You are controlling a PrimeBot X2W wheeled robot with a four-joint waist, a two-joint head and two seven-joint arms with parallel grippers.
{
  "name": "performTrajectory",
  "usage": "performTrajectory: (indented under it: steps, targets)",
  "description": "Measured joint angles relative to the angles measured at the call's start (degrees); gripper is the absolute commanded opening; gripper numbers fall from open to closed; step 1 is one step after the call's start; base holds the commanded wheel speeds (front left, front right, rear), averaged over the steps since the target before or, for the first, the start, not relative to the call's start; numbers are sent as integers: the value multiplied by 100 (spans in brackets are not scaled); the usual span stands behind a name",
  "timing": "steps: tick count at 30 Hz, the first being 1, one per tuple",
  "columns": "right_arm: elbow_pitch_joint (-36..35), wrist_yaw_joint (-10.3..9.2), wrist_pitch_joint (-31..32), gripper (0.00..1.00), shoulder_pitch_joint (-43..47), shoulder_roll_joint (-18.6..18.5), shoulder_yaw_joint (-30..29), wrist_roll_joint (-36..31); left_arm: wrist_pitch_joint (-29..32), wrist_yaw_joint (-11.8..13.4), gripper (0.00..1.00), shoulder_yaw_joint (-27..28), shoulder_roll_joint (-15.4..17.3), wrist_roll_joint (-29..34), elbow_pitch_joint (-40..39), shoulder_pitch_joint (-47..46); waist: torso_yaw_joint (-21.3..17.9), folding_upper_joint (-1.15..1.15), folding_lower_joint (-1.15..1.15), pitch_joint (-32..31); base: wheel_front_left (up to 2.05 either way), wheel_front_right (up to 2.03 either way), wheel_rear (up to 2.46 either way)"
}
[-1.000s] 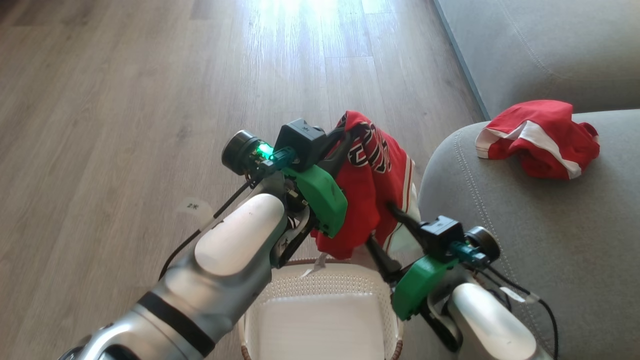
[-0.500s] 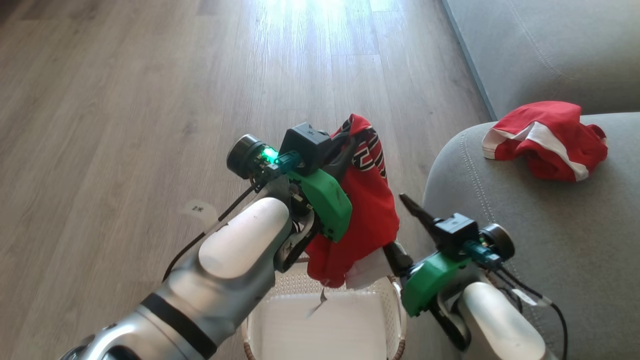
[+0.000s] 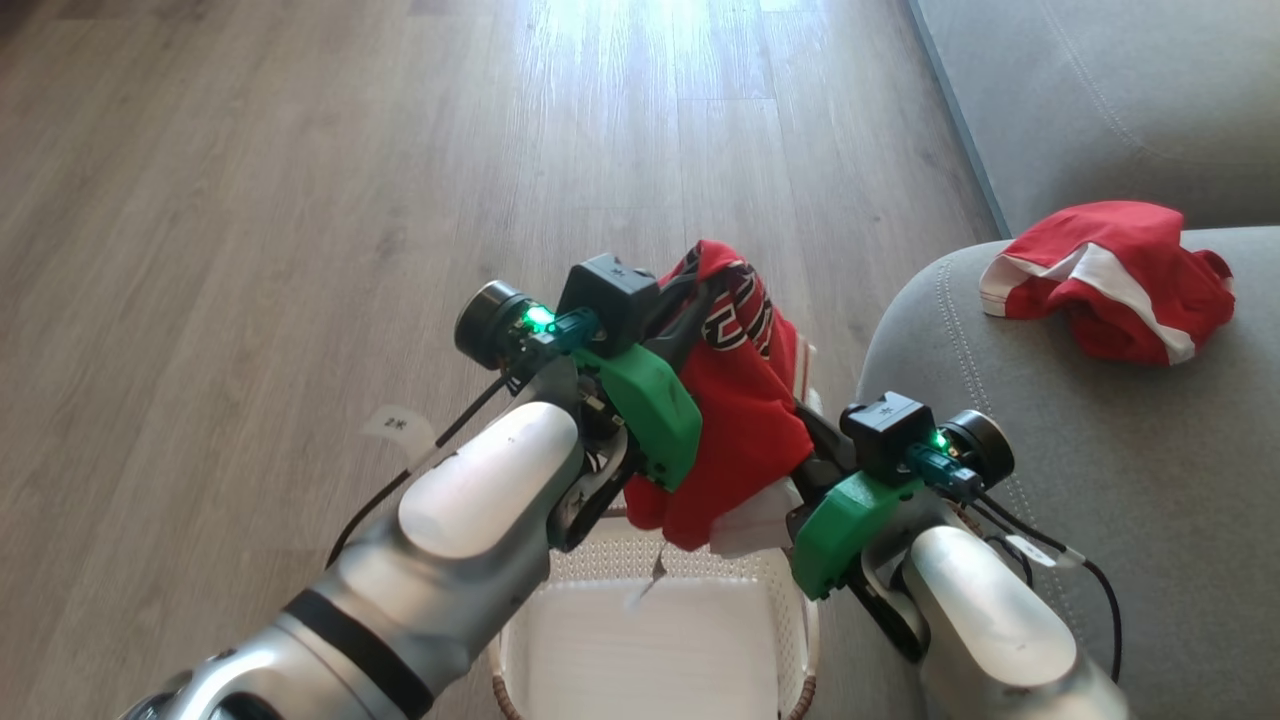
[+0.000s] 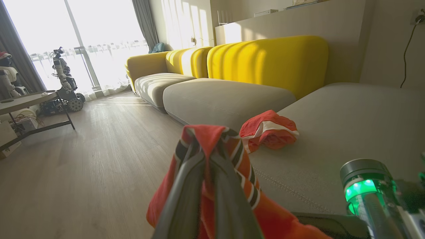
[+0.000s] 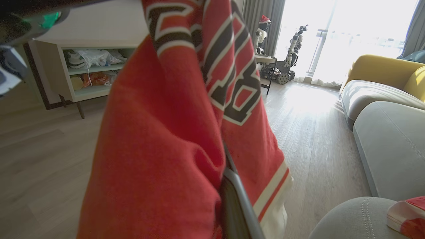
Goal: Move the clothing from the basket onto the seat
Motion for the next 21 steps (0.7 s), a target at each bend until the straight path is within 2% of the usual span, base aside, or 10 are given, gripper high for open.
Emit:
performTrajectory:
  steps: [6,8,9,10,11,21]
  targets:
    - [-48,0,0,0,0,-1,-116,-54,-111,-2,2,11,21,-74,194,17,-116,0,0,30,0,0,0]
    - [-93,0,0,0,1,-1,-194,-78,-186,-2,36,13,33,-92,264,43,-170,0,0,45,0,0,0]
    - [-123,0,0,0,1,-1,-249,-105,-204,-4,50,20,37,-99,281,76,-199,0,0,52,0,0,0]
    - [-157,0,0,0,1,-1,-299,-122,-238,-5,81,22,41,-127,296,126,-228,0,0,61,0,0,0]
    - [-187,0,0,0,2,-1,-356,-149,-257,-5,100,21,49,-149,320,177,-258,0,0,70,0,0,0]
    - [-392,0,0,0,3,-8,-1091,-597,-536,-80,100,31,148,-282,504,392,-666,0,0,160,0,0,0]
